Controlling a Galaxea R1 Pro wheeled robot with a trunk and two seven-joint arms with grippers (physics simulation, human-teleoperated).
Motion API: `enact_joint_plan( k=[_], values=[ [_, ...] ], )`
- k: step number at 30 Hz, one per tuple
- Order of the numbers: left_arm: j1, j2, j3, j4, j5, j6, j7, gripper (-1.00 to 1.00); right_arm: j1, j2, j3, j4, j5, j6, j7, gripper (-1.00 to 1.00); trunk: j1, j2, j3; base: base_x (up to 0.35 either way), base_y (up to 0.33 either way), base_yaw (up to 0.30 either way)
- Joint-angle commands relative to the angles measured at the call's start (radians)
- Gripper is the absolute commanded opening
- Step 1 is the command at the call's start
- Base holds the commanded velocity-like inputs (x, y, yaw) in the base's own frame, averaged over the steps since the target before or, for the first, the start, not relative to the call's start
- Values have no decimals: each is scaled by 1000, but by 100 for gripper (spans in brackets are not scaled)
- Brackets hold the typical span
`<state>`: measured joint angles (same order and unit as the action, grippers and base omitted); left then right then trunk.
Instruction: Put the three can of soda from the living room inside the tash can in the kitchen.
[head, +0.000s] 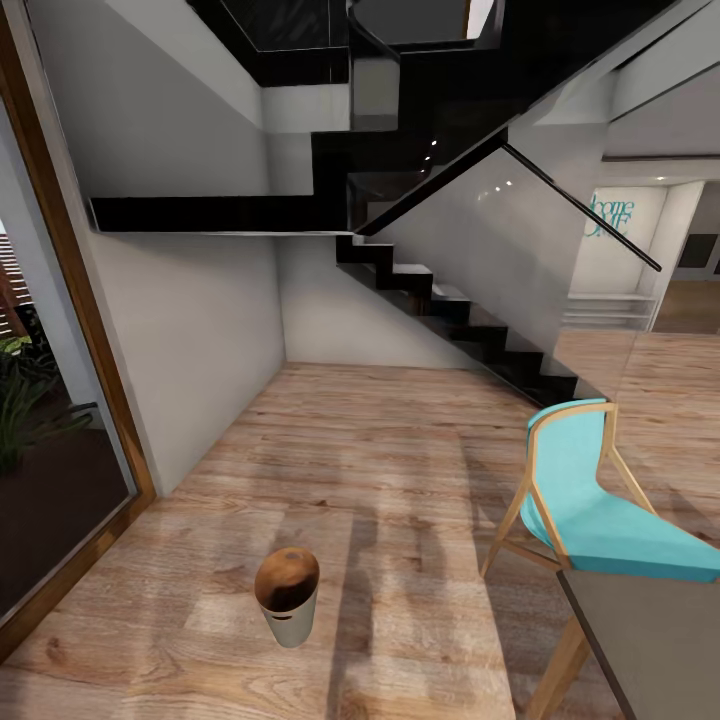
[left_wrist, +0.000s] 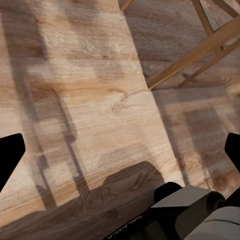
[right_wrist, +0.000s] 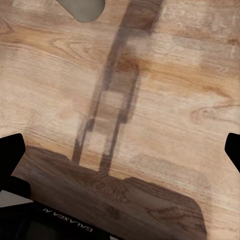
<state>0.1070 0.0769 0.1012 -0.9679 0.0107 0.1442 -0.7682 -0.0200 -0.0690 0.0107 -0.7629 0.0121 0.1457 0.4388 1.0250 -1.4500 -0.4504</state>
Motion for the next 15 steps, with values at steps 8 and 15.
enact_joint_plan(
  k=[8, 15],
  values=[
    [0, 0, 0, 0, 0, 0, 0, 100, 0, 0, 0, 0, 0, 0, -1, 100, 0, 0, 0, 0, 0, 0],
    [0, 0, 0, 0, 0, 0, 0, 100, 0, 1, 1, 1, 0, 0, -1, 100, 0, 0, 0, 0, 0, 0]
  ],
)
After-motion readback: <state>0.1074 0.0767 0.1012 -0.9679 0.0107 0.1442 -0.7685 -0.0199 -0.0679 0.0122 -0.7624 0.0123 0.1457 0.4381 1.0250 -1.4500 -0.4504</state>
